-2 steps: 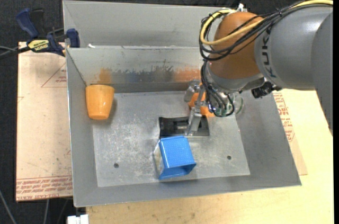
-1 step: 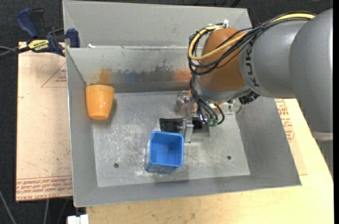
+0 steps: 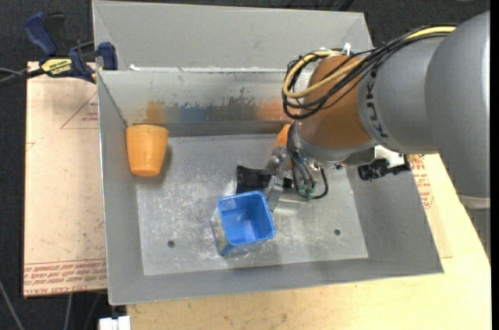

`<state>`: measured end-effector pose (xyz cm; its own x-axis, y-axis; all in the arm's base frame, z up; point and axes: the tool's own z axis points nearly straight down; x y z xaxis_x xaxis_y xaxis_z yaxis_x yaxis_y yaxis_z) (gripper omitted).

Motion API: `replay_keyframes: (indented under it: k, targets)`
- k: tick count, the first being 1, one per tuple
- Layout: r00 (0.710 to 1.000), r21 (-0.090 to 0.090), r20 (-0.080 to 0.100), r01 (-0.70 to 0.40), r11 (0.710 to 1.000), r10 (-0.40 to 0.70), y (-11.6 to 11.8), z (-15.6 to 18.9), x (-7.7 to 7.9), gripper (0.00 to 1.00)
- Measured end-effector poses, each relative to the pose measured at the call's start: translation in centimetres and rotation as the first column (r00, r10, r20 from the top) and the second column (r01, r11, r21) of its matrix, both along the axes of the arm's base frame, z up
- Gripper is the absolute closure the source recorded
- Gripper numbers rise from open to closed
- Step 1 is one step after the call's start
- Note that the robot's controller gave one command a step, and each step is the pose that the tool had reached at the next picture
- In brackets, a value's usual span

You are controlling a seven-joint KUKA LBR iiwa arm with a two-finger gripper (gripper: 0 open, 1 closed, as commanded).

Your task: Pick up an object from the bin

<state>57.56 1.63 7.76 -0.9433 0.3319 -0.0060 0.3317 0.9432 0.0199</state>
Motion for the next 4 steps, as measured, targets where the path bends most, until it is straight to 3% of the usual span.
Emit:
replay_keyframes:
  k: [2, 4]
  targets:
    - [1.000, 0.000, -0.001, 0.000, 1.000, 0.000, 0.0, 0.3, -0.1, 1.00]
    - [1.000, -0.010, -0.002, 0.001, 1.000, -0.001, -0.5, 4.0, -0.3, 1.00]
